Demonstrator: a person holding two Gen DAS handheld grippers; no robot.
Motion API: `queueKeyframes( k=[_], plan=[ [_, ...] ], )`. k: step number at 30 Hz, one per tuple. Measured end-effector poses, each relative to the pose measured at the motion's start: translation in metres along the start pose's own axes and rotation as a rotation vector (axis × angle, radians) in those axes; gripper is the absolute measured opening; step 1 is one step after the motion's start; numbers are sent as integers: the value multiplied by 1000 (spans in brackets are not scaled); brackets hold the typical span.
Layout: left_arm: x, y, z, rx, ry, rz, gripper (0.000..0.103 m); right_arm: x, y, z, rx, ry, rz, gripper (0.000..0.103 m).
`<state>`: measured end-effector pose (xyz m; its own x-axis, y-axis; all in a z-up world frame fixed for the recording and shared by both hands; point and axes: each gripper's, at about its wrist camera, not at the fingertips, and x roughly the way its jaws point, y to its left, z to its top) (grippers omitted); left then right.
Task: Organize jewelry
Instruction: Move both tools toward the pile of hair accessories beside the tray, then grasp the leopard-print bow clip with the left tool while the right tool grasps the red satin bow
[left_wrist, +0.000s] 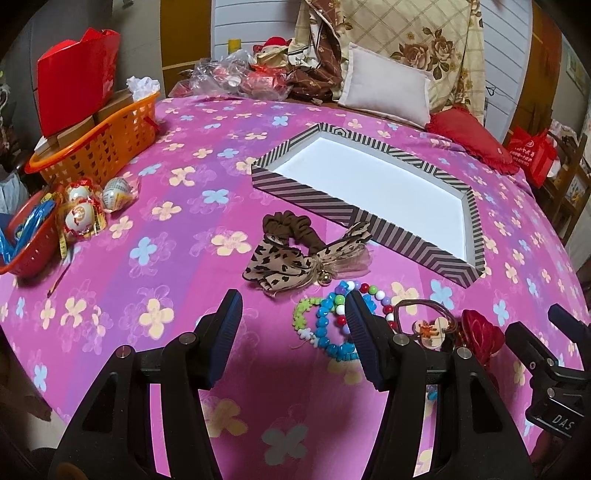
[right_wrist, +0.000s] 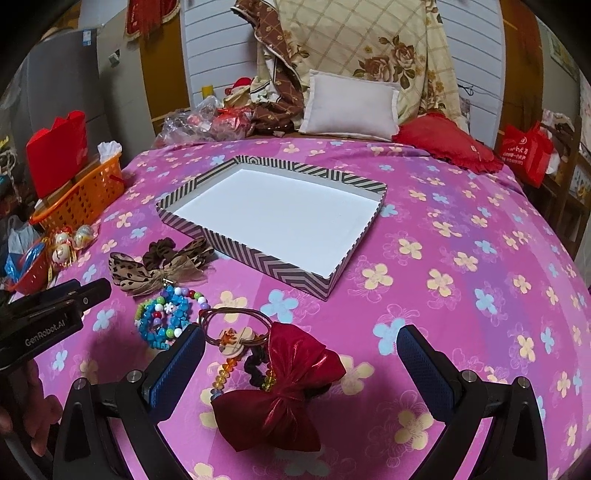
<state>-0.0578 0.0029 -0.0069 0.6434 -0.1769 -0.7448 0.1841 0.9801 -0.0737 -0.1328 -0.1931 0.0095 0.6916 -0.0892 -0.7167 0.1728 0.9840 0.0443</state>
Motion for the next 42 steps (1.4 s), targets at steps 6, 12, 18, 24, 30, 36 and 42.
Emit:
queueKeyframes(
  k=[6, 12, 18, 24, 30, 36, 42],
  plan=[
    [-2, 4, -3, -8, 7, 1, 58, 0, 3, -1, -13, 5, -3, 103],
    [-2, 6, -9, -15, 25, -2, 58, -1, 2, -3, -13, 8, -6, 103],
    [-3, 10, -10, -27, 27, -2, 58, -2, -2, -6, -20, 24, 1, 103],
    [0, 14, -14, -30, 47, 2, 58, -1, -5, -17, -32, 66, 14, 103],
    [-2, 19, -12, -40, 36, 11, 58, 4, 1, -28, -56, 104, 45, 103],
    [3, 31, -7, -54, 43, 14, 58, 14, -2, -29, -28, 120, 45, 103],
    [12, 31, -8, -25, 46, 16, 58, 25, -9, -30, 5, 140, 37, 103]
  ],
)
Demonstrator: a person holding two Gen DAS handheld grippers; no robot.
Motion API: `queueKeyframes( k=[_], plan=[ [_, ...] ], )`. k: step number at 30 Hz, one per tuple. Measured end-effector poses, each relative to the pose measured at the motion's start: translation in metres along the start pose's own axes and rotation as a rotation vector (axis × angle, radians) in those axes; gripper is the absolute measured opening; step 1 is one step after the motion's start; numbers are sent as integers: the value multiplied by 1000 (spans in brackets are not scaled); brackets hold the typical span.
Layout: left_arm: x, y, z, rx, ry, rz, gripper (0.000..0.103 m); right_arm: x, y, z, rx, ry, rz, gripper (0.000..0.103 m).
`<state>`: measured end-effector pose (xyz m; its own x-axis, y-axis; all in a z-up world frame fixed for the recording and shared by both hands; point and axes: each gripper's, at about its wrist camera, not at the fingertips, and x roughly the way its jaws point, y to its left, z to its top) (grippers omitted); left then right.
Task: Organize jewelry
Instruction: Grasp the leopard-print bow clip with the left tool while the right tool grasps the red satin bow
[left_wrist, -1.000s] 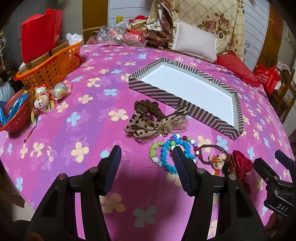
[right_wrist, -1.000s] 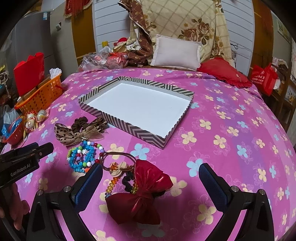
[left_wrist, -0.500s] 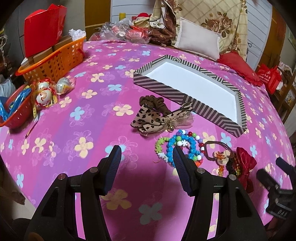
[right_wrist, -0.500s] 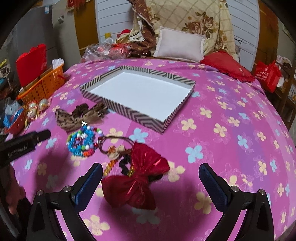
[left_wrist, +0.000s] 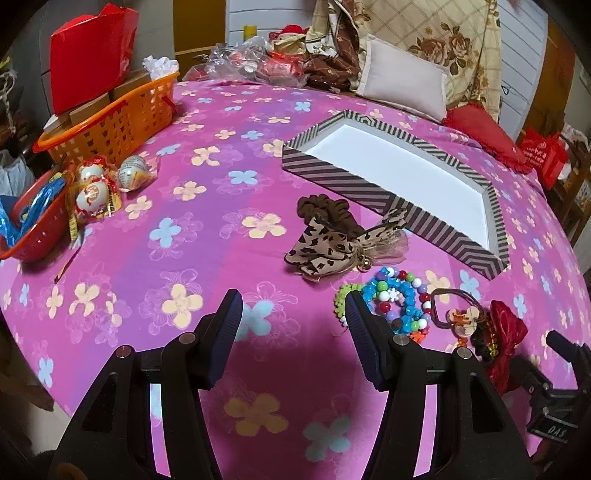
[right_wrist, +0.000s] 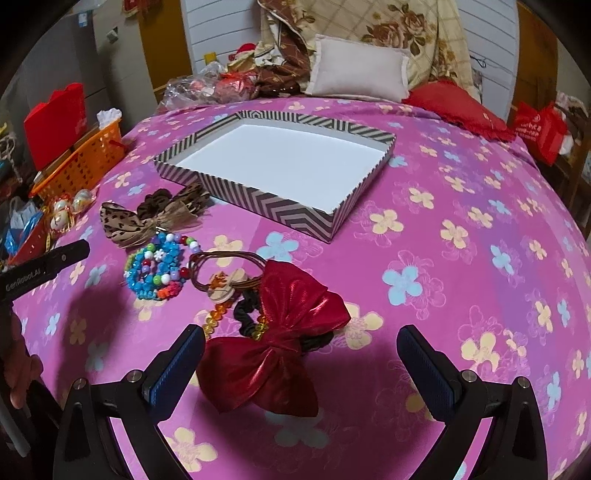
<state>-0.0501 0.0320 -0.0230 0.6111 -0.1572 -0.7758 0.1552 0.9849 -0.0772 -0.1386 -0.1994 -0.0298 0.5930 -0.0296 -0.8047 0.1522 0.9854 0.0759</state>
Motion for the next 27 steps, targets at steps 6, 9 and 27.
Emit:
queueKeyframes(
  k=[6, 9, 27],
  plan=[
    [5, -8, 8, 32, -17, -40, 58, 7, -1, 1, 6, 15, 6, 103],
    [11, -17, 17, 83, -19, -24, 58, 8, -4, 2, 12, 16, 9, 103],
    [72, -42, 51, 92, 121, -52, 63, 24, -21, 4, 88, 50, 71, 103]
  ],
)
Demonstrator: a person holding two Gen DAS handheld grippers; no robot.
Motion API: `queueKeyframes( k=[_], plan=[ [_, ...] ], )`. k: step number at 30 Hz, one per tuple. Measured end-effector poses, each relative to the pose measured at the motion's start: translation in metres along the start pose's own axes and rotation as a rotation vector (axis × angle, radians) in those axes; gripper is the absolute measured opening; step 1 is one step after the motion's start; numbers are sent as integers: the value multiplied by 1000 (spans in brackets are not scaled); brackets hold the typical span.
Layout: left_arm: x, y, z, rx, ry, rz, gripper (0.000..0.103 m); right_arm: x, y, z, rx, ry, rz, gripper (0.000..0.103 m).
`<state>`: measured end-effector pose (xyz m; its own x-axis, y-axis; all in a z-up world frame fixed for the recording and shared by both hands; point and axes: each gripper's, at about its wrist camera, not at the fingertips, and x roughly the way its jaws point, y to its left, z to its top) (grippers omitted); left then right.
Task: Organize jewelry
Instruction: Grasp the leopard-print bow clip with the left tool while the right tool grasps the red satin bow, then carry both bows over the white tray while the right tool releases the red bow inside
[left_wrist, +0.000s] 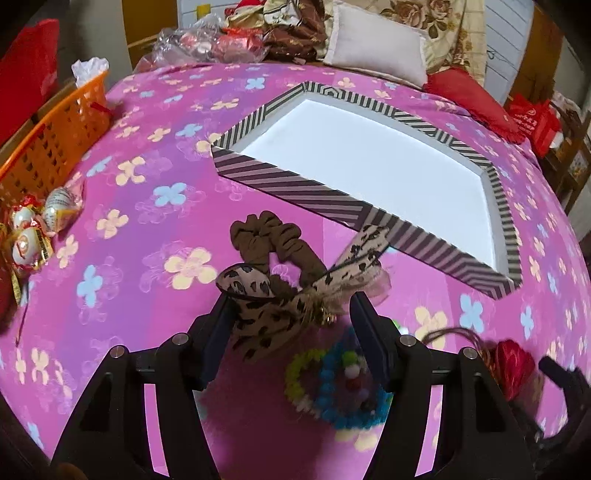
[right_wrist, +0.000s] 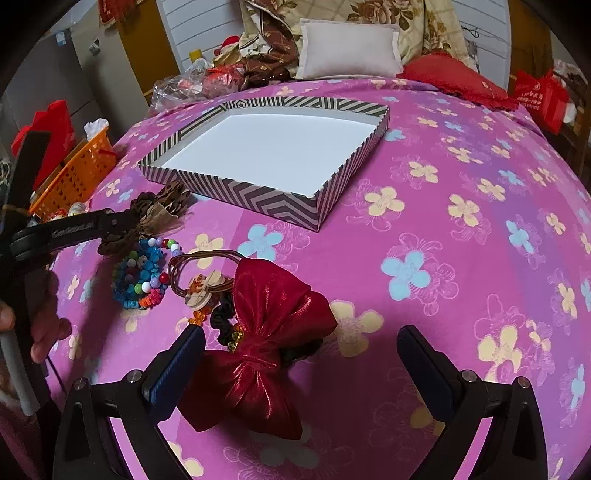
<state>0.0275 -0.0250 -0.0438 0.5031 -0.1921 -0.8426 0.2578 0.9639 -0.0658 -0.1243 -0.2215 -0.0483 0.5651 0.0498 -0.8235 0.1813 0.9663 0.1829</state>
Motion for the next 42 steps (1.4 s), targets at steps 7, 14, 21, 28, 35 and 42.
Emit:
queueKeyframes(
  k=[7, 14, 21, 28, 35, 42],
  plan=[
    [25, -6, 5, -2, 56, 24, 63, 10, 4, -1, -14, 17, 10, 103],
    [32, -1, 5, -37, 61, 4, 63, 18, 8, -3, -43, 9, -20, 103],
    [31, 3, 5, -63, 35, -11, 34, 13, 15, -7, -113, -27, -46, 63],
    [22, 12, 2, -121, 27, -62, 25, 4, 15, -8, -117, -24, 39, 23],
    [-11, 15, -3, -114, -44, -64, 24, -14, 10, -5, -72, -54, 123, 22],
    [-32, 24, -8, -121, -84, -52, 24, -34, 19, -1, -94, -108, 144, 22]
  ],
)
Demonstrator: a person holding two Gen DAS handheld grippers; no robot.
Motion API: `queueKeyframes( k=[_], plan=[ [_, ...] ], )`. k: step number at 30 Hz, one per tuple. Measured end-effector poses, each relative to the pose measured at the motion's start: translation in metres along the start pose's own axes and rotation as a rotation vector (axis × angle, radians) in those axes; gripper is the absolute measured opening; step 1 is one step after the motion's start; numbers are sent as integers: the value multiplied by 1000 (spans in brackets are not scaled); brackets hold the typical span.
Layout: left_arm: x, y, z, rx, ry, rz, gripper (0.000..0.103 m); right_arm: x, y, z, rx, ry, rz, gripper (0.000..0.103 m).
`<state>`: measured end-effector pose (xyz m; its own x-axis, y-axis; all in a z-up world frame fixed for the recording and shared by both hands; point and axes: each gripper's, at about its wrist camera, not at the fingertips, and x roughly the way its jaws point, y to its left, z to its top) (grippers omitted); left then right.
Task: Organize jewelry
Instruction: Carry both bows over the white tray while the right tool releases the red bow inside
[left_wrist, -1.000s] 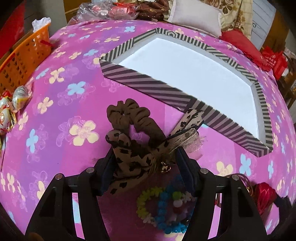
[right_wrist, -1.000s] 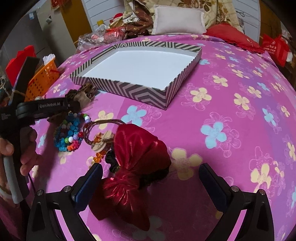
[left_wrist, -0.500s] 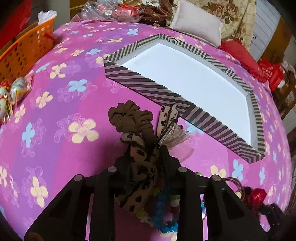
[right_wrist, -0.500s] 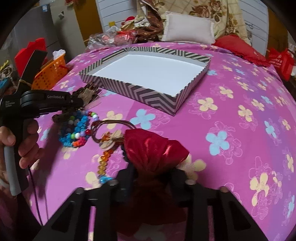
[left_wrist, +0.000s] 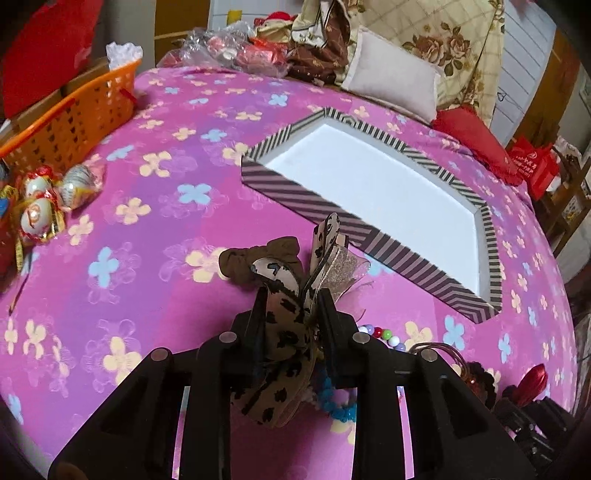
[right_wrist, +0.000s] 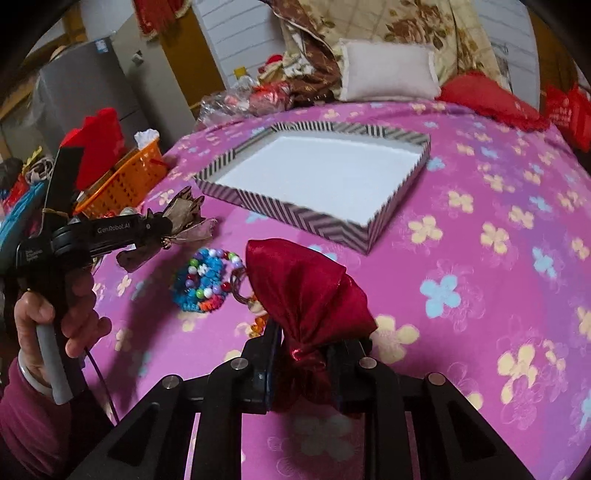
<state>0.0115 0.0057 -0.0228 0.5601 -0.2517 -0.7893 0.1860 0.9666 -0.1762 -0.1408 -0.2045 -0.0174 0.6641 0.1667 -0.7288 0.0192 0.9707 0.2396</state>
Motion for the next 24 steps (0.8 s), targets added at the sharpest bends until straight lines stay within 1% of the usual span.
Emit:
queueKeyframes(
  k=[5, 7, 10, 13, 18, 24],
  plan=[
    [-18, -3, -1, 21, -50, 6, 24, -5, 1, 4, -7, -16, 6, 22],
    [-22, -6, -1, 31, -60, 7, 24, -7, 2, 7, -14, -25, 8, 19],
    [-27, -11, 1, 48, -80, 18, 24, -11, 1, 13, -16, -42, 14, 18],
    [-31, -17, 5, 51, -89, 6, 24, -13, -1, 21, -12, -54, 26, 18],
    [-43, -30, 17, 79, -127, -4, 24, -18, -5, 40, -6, -74, 35, 18],
    [-43, -47, 37, 118, -151, 6, 24, -14, -15, 75, -2, -103, 32, 18]
  ],
)
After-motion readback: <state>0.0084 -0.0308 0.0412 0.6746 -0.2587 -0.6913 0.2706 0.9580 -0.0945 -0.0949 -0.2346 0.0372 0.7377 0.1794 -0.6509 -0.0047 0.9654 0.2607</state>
